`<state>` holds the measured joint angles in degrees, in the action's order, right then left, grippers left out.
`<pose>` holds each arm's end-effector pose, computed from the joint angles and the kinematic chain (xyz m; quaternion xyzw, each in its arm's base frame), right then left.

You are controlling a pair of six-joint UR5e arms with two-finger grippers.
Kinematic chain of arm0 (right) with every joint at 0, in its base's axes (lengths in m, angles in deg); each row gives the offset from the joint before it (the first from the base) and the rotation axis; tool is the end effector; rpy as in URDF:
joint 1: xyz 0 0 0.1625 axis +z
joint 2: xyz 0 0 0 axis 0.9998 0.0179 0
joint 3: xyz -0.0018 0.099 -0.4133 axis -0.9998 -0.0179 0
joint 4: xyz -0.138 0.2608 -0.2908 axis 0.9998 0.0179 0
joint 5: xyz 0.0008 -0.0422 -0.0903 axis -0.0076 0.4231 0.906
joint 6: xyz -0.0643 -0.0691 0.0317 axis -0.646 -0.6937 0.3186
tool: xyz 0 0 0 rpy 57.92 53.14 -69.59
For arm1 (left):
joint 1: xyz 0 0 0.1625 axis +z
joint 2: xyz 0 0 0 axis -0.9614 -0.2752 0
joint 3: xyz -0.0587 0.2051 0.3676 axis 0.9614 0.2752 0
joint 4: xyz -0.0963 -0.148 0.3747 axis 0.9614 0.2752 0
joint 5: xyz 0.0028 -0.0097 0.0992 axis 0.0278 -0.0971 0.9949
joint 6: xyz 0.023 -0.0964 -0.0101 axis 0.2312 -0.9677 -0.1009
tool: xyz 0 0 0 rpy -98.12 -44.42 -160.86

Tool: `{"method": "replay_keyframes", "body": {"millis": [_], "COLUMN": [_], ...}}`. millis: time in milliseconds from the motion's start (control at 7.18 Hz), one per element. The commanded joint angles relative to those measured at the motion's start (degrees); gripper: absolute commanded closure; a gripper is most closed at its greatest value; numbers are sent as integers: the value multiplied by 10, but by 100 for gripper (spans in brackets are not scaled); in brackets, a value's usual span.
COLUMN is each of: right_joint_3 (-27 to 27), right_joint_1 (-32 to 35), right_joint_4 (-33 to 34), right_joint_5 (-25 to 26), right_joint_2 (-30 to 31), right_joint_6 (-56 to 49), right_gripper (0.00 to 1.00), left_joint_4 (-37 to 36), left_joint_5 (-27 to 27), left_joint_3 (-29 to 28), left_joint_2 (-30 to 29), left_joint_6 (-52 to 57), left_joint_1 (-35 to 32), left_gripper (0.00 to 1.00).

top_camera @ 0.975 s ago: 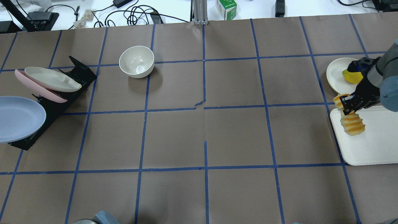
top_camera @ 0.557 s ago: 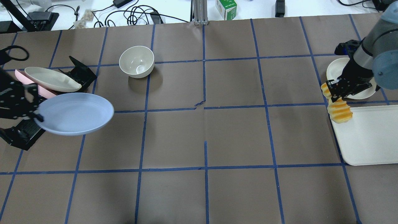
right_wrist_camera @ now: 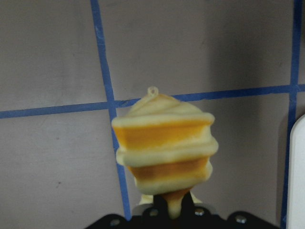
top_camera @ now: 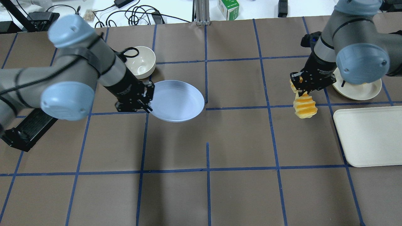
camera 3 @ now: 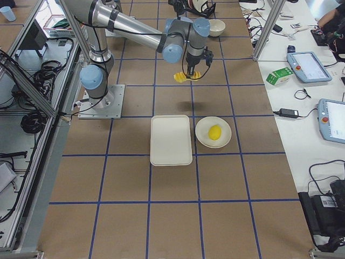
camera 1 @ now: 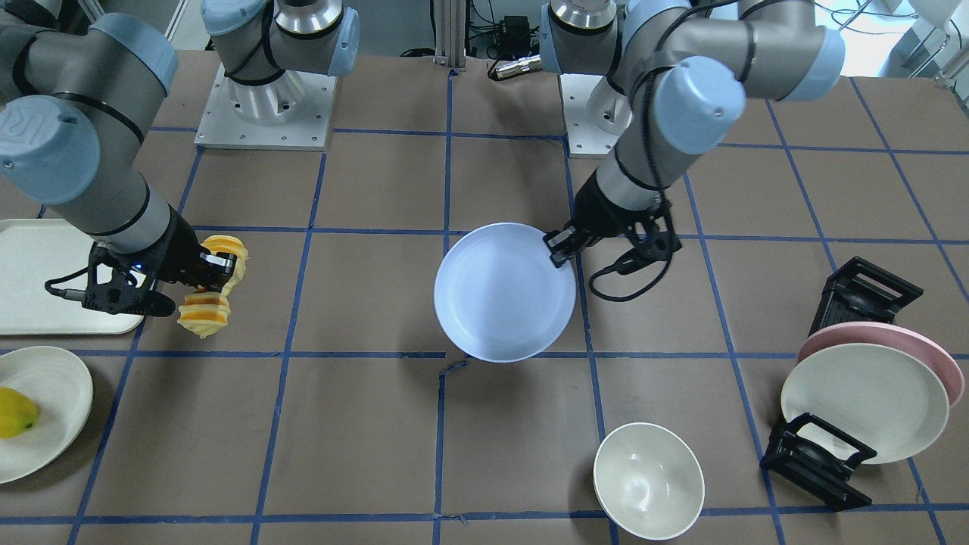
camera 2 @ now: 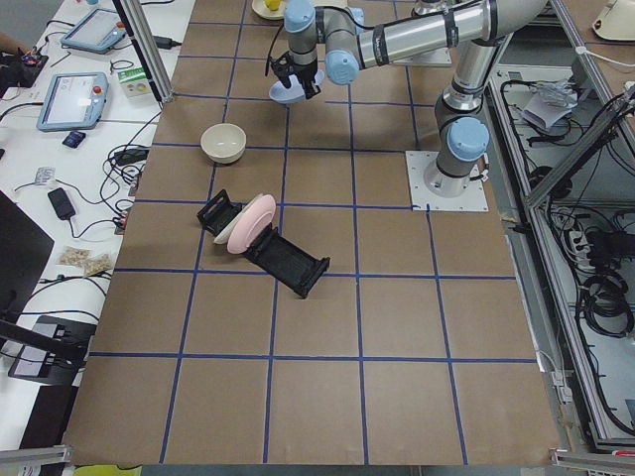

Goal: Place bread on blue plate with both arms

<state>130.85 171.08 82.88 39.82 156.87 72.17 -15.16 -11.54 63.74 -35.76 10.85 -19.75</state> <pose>0.0624 -0.5376 0.3260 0.0477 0.9974 0.0523 0.0165 -0.1896 -0.4801 0.3125 0.2556 -0.9590 -0.0403 0.1156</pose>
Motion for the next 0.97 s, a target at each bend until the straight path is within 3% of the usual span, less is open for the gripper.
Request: {"method": "replay_keyframes", "body": {"millis": [0,418,557,696,835], "right_joint_3": [0,0,-2,-13,-36], "right_joint_1": [15,30,58,93,118], "right_joint_4": [2,0,1,7,7], "right_joint_5": [-7,-8,-9,-15,-28], "right_joint_2": [-3,-3,-4,-12,-29], "right_joint_6": [22,35,80,119,144], "right_gripper": [100,100,100,100,100], "left_joint_4": [-188,-242,-259,-304,-302], "left_joint_5": [-21,-17,-13,-11,16], "left_joint_3": [81,85,79,72,60], "left_joint_2": [-55,-110,-118,-106,-89], "left_joint_6": [-12,-13,-13,-8,34], "left_joint_1": [-49,-78,-78,-75,-54], "left_gripper": [100,100,39,0,0]}}
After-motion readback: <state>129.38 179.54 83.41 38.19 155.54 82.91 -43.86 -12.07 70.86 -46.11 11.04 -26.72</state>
